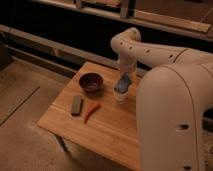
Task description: Place the white sponge in the ceramic cup
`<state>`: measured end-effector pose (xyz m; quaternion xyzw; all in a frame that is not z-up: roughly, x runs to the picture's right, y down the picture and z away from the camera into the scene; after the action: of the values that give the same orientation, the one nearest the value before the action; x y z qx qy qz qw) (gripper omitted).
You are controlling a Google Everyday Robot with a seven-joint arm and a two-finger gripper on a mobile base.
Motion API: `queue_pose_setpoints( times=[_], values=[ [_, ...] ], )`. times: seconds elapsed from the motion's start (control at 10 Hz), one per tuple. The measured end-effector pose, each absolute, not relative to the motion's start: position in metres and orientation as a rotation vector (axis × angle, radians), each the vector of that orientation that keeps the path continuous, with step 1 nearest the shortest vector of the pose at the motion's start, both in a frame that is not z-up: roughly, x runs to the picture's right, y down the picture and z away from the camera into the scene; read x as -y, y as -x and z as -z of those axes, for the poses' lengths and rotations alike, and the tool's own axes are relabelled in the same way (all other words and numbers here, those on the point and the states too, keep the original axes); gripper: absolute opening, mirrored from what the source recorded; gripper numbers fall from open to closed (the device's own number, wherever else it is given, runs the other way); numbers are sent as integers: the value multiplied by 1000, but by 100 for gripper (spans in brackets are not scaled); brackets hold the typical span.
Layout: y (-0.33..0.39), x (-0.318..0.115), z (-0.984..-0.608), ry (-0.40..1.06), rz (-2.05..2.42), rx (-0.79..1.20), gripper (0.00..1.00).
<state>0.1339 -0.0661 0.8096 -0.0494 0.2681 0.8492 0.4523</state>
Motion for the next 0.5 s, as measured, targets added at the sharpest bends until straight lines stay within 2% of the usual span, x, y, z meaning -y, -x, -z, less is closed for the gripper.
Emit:
queue_pose_setpoints(
  times=[0.5],
  values=[
    [-130,78,-799,114,-2099,-613,80]
  ],
)
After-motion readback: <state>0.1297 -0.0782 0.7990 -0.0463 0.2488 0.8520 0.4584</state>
